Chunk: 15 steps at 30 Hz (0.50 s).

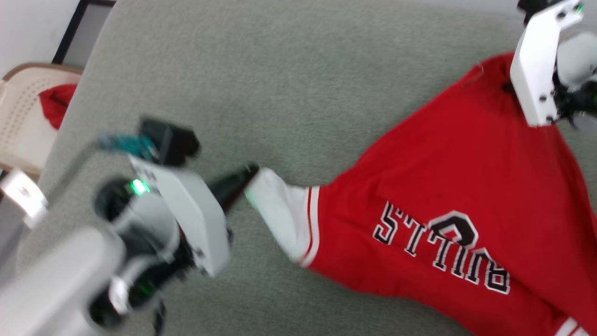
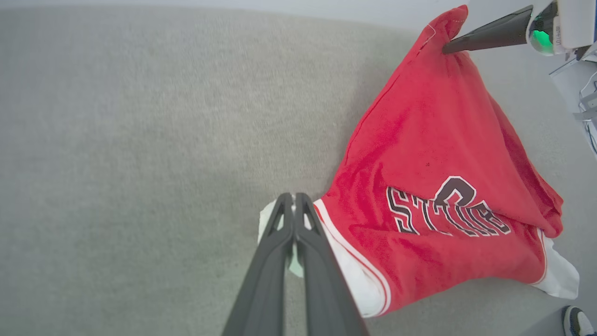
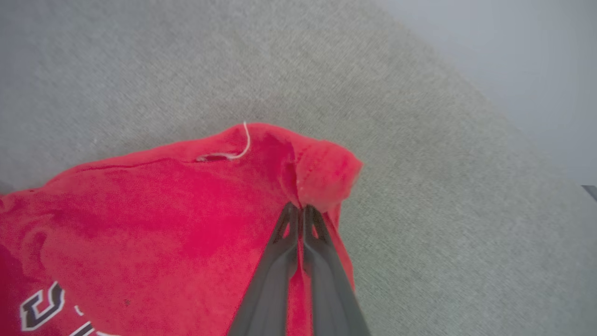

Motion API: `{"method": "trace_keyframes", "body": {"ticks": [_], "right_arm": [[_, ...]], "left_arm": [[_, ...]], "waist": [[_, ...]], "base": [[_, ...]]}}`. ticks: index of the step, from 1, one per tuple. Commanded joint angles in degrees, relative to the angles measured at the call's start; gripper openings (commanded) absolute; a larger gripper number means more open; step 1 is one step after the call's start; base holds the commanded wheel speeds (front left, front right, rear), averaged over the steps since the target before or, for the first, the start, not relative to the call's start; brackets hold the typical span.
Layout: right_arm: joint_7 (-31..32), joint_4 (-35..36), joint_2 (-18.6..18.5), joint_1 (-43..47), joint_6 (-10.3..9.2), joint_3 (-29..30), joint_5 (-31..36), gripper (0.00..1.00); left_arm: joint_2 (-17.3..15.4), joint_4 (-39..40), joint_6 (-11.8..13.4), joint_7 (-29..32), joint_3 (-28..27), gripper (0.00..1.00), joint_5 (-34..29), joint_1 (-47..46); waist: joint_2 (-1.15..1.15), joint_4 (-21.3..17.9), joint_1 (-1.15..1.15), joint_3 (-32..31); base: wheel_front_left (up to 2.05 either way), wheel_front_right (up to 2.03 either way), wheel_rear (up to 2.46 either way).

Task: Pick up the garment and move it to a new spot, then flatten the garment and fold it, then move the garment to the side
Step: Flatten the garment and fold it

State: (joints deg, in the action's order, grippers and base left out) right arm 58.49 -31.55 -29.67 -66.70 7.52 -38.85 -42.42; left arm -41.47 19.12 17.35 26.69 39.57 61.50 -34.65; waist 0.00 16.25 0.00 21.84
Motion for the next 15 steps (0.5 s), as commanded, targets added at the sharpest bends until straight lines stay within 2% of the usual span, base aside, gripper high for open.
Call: {"method": "trace_keyframes", "body": {"ticks": [1,7,10,15], "right_arm": [[-1.18,0.28,0.43,-1.21,-0.05,0.94,-0.10,0.00],[-6.19,0.95,1.47,-4.94,-0.05,3.98,1.09,0.00],[-9.25,0.52,2.57,-7.28,-0.05,5.65,2.52,0.00],[-16.49,-1.53,4.63,-11.87,-0.05,8.37,6.28,0.00]], "left_arm": [[-1.06,-0.73,-0.67,2.09,-1.08,0.00,0.82,-3.18],[-3.63,-7.34,-3.93,8.96,-3.55,0.00,0.32,-15.92],[-3.79,-12.91,-5.82,10.55,-4.35,0.00,-1.55,-23.28],[-2.18,-23.29,-9.14,10.52,-4.32,0.00,-6.38,-35.22]], "waist": [[0.00,-2.40,0.00,-2.31],[0.00,-5.27,0.00,-5.02],[0.00,-6.88,0.00,-5.79],[0.00,-9.53,0.00,-6.20]], "base": [[0.00,0.00,0.00],[0.00,0.00,0.00],[0.00,0.00,0.00],[0.00,0.00,0.00]]}}
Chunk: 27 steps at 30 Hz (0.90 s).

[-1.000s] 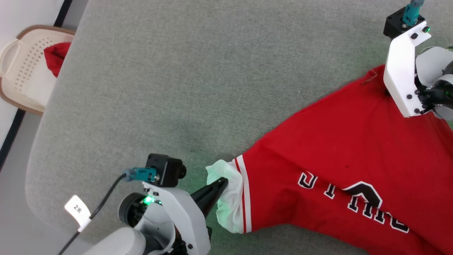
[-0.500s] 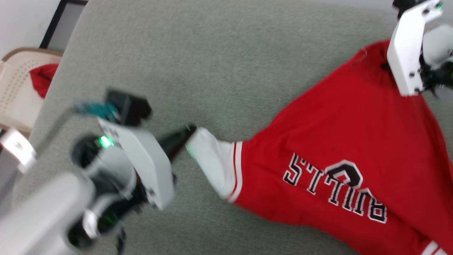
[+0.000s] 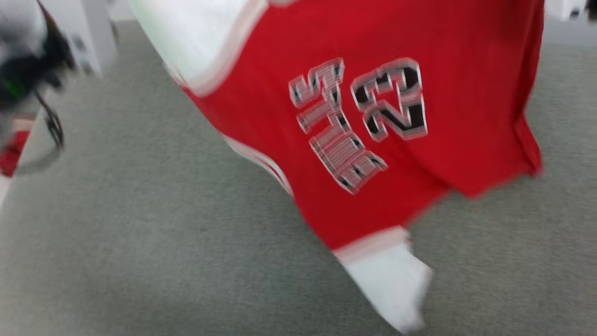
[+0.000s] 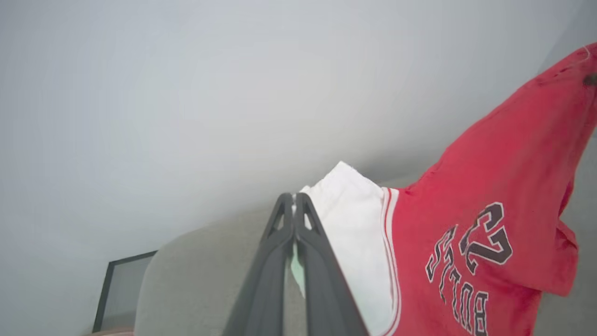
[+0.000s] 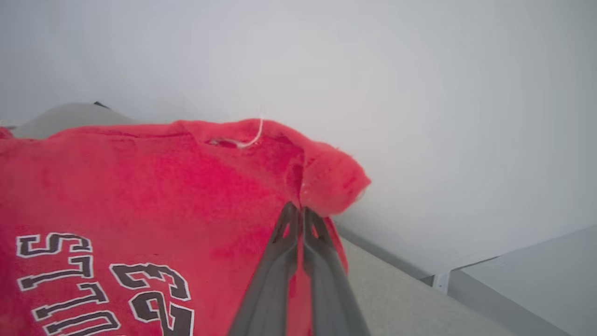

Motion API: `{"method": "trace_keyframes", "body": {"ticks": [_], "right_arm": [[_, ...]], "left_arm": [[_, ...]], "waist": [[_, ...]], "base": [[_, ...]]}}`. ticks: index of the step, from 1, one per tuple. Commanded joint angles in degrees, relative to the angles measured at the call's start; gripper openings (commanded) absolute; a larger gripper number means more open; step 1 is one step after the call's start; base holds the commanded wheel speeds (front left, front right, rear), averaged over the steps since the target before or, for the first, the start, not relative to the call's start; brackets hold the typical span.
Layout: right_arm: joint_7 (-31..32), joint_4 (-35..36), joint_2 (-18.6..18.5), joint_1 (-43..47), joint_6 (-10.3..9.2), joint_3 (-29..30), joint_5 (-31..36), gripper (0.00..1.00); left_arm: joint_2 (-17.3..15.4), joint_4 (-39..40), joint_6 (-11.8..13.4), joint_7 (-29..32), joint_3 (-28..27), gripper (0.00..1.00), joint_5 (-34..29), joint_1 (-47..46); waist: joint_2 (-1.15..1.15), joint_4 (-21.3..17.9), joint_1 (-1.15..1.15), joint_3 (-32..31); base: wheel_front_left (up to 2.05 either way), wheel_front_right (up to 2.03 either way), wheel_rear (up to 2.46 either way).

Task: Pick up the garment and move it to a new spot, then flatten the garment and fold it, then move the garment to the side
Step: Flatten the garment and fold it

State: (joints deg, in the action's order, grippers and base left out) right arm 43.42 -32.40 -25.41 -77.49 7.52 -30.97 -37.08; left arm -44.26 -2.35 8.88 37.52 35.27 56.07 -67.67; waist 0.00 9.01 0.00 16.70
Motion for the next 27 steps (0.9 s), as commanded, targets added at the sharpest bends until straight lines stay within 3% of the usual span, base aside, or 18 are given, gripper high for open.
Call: {"method": "trace_keyframes", "body": {"ticks": [1,14,27], "right_arm": [[-2.87,-1.43,0.87,-2.09,-0.05,1.07,1.75,0.00],[-18.83,-10.75,7.71,-12.24,-0.05,7.60,13.56,0.00],[-35.47,-15.68,11.39,-21.32,-0.05,14.05,26.12,0.00]], "left_arm": [[1.20,-4.01,-1.27,-0.37,0.05,0.00,-1.67,-4.34],[7.66,-26.37,-8.44,-12.78,0.62,0.00,-12.77,-27.71],[11.70,-43.68,-13.86,-29.25,2.31,0.00,-21.05,-47.27]], "waist": [[0.00,-2.73,0.00,-1.10],[0.00,-6.98,0.00,2.15],[0.00,-9.65,0.00,14.75]], "base": [[0.00,0.00,0.00],[0.00,0.00,0.00],[0.00,0.00,0.00]]}}
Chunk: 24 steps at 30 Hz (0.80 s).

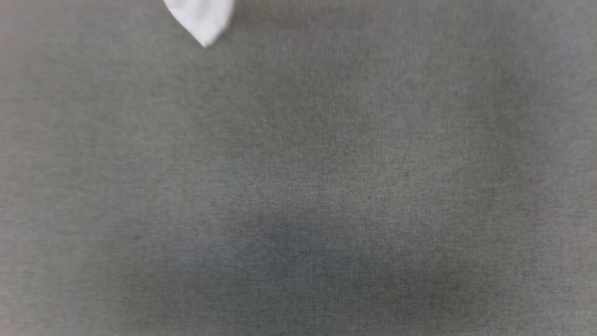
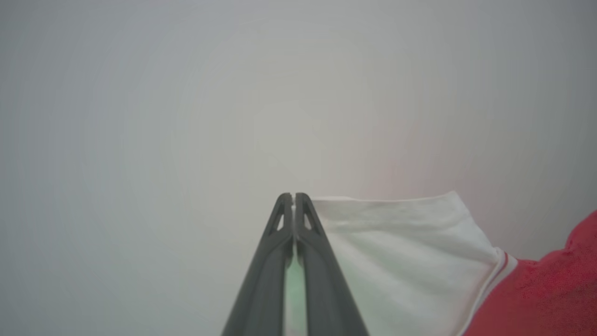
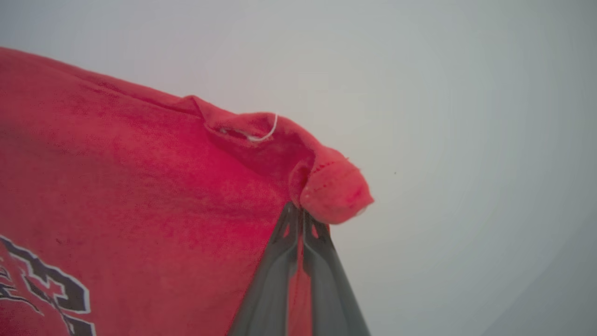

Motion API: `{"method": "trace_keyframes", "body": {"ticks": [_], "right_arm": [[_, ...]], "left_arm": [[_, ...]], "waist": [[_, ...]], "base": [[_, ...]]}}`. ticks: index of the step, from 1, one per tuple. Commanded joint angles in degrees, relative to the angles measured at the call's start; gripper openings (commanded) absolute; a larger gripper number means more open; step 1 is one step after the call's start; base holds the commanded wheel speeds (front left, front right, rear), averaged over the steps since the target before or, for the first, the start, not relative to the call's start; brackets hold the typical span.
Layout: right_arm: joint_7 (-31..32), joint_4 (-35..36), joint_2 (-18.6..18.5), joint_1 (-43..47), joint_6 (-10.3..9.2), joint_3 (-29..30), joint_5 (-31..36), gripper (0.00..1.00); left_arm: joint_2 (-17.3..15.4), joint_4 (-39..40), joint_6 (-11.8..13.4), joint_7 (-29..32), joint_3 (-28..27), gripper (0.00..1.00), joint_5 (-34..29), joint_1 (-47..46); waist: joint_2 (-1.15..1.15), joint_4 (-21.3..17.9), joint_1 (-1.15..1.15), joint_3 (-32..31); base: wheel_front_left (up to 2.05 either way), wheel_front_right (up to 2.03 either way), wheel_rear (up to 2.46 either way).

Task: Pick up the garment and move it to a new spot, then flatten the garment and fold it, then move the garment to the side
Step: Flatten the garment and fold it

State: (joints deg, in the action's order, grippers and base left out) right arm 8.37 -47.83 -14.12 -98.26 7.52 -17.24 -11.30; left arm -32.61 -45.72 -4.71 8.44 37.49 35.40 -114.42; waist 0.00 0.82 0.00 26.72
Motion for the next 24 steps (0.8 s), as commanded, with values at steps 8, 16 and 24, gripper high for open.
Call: {"method": "trace_keyframes", "body": {"ticks": [8,16,24], "right_arm": [[-11.22,-4.29,3.41,-3.73,-0.05,6.16,9.98,0.00],[-19.59,-6.44,6.06,-5.85,-0.05,13.52,18.10,0.00],[-21.24,-9.26,7.69,-6.23,-0.05,18.32,22.84,0.00]], "left_arm": [[2.33,-7.89,-1.95,-11.34,1.97,0.00,-3.59,-9.67],[5.49,-12.83,-2.51,-19.97,2.60,0.00,-3.50,-15.79],[7.88,-13.53,-2.68,-20.51,5.31,0.00,-0.27,-14.60]], "waist": [[0.00,-2.33,0.00,12.98],[0.00,-1.36,0.00,17.99],[0.00,-0.06,0.00,20.85]], "base": [[0.00,0.00,0.00],[0.00,0.00,0.00],[0.00,0.00,0.00]]}}
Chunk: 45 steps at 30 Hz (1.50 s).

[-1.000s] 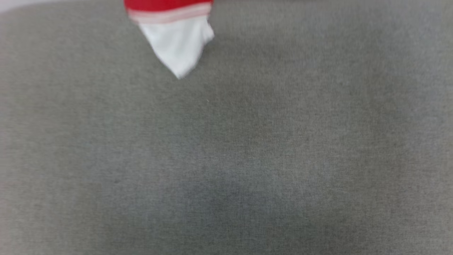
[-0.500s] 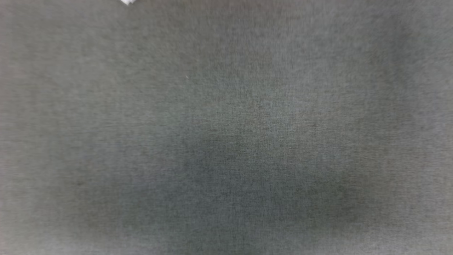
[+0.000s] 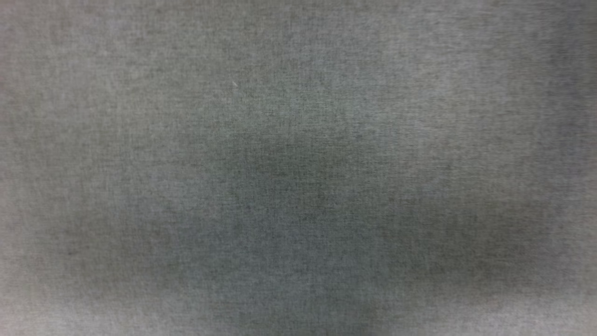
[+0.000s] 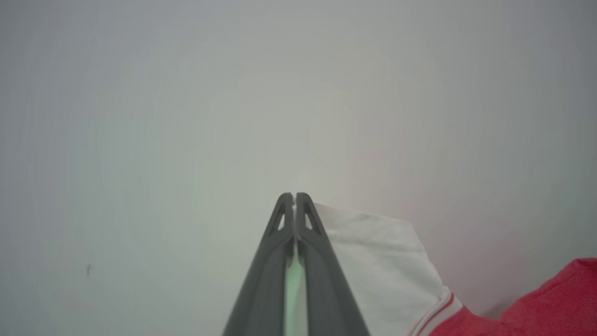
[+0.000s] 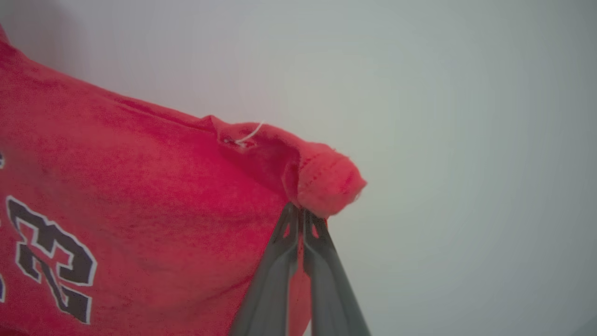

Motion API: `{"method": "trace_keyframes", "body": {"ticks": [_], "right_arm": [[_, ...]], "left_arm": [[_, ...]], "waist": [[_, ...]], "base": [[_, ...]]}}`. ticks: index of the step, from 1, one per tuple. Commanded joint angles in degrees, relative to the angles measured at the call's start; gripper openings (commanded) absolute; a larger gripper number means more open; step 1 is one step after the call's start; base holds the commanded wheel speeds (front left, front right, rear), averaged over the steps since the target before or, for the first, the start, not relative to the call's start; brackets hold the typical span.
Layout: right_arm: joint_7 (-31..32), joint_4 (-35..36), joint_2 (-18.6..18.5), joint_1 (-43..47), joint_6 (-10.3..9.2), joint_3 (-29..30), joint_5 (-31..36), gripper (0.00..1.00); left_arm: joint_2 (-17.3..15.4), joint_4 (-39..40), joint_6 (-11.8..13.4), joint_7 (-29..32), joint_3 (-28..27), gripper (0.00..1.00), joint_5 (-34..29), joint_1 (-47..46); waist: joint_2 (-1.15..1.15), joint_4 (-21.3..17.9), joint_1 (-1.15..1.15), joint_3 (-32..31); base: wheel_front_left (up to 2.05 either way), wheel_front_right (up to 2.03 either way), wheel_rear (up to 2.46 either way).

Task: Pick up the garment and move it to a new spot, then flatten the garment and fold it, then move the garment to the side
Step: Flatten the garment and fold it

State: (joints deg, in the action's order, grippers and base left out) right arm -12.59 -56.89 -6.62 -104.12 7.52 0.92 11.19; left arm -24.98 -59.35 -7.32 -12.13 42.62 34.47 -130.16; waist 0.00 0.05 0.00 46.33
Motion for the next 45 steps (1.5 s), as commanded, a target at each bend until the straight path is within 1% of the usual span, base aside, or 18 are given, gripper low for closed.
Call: {"method": "trace_keyframes", "body": {"ticks": [1,5,7,9,12,14,15,17,20,24,27,29,31,36,37,41,43,45], "right_arm": [[-0.46,-0.85,0.26,-0.10,-0.05,0.38,0.69,0.00],[-1.07,-3.50,1.02,1.63,-0.05,0.82,0.84,0.00],[-1.30,-4.75,1.17,2.20,-0.05,0.08,0.59,0.00],[-1.44,-6.85,1.48,3.61,-0.05,-0.77,-0.68,0.00],[-1.33,-9.90,1.76,5.55,-0.05,-3.11,-2.30,0.00],[-1.19,-11.83,1.13,6.26,-0.05,-5.02,-3.55,0.00],[-1.07,-12.61,1.23,6.94,-0.05,-5.88,-4.91,0.00],[-0.37,-13.99,0.82,8.19,-0.05,-7.72,-7.17,0.00],[0.14,-14.76,-0.29,10.07,-0.05,-11.19,-10.57,0.00],[0.46,-14.75,-1.21,14.15,-0.05,-15.89,-15.86,0.00],[0.60,-13.04,-3.05,18.43,-0.05,-19.60,-20.17,0.00],[1.29,-11.08,-3.92,22.11,-0.05,-22.18,-23.58,0.00],[2.51,-8.08,-5.25,25.84,-0.05,-24.92,-27.30,0.00],[6.71,3.66,-11.69,37.46,-0.05,-32.30,-36.65,0.00],[6.71,3.66,-11.69,37.46,-0.05,-32.30,-36.65,0.00],[9.95,15.64,-18.39,46.59,-0.05,-35.92,-42.51,0.00],[11.35,21.66,-21.81,51.70,-0.05,-36.76,-44.58,0.00],[12.54,27.25,-25.21,56.02,-0.05,-36.94,-45.16,0.00]], "left_arm": [[0.16,0.12,-0.07,0.46,0.77,0.00,1.29,2.13],[-0.11,1.86,-0.08,2.14,3.94,0.00,4.44,6.14],[-1.20,2.93,-0.09,3.88,5.74,0.00,6.24,8.41],[-2.14,4.51,-0.09,6.20,7.02,0.00,9.87,11.95],[-5.01,8.67,-0.10,10.06,9.63,0.00,14.82,17.01],[-7.59,12.53,-0.10,11.96,11.30,0.00,17.36,20.44],[-8.56,14.31,-0.10,13.33,11.57,0.00,19.98,22.52],[-11.33,18.28,-0.10,15.62,13.42,0.00,21.95,25.74],[-14.91,23.90,-0.09,18.34,15.16,0.00,25.84,30.81],[-19.14,30.63,-0.06,19.61,16.58,0.00,28.69,38.00],[-22.04,37.27,1.56,20.51,17.11,0.00,31.46,43.81],[-24.82,42.78,3.45,20.94,17.51,0.00,33.05,47.87],[-28.06,49.23,6.37,21.53,17.94,0.00,35.04,52.50],[-36.42,67.51,16.58,20.87,19.56,0.00,38.82,63.47],[-36.42,67.51,16.58,20.87,19.56,0.00,38.82,63.47],[-42.32,80.14,24.84,18.96,21.46,0.00,41.49,71.71],[-44.74,84.72,28.23,17.55,22.74,0.00,42.06,75.33],[-46.25,88.49,31.39,15.69,23.80,0.00,43.27,78.92]], "waist": [[0.00,0.78,0.00,1.39],[0.00,1.18,0.00,0.98],[0.00,1.14,0.00,0.16],[0.00,1.20,0.00,-1.29],[0.00,1.35,0.00,-4.29],[0.00,1.81,0.00,-6.27],[0.00,1.99,0.00,-7.15],[0.00,2.61,0.00,-8.52],[0.00,3.39,0.00,-10.65],[0.00,4.10,0.00,-14.44],[0.00,4.66,0.00,-17.77],[0.00,4.87,0.00,-20.05],[0.00,4.86,0.00,-22.04],[0.00,4.59,0.00,-26.20],[0.00,4.59,0.00,-26.20],[0.00,4.14,0.00,-28.09],[0.00,4.03,0.00,-28.76],[0.00,3.90,0.00,-29.16]], "base": [[0.00,0.00,0.00],[0.00,0.00,0.00],[0.00,0.00,0.00],[0.00,0.00,0.00],[0.00,0.00,0.00],[0.00,0.00,0.00],[0.00,0.00,0.00],[0.00,0.00,0.00],[0.00,0.00,0.00],[0.00,0.00,0.00],[0.00,0.00,0.00],[0.00,0.00,0.00],[0.00,0.00,0.00],[0.00,0.00,0.00],[0.00,0.00,0.00],[0.00,0.00,0.00],[0.00,0.00,0.00],[0.00,0.00,0.00]]}}
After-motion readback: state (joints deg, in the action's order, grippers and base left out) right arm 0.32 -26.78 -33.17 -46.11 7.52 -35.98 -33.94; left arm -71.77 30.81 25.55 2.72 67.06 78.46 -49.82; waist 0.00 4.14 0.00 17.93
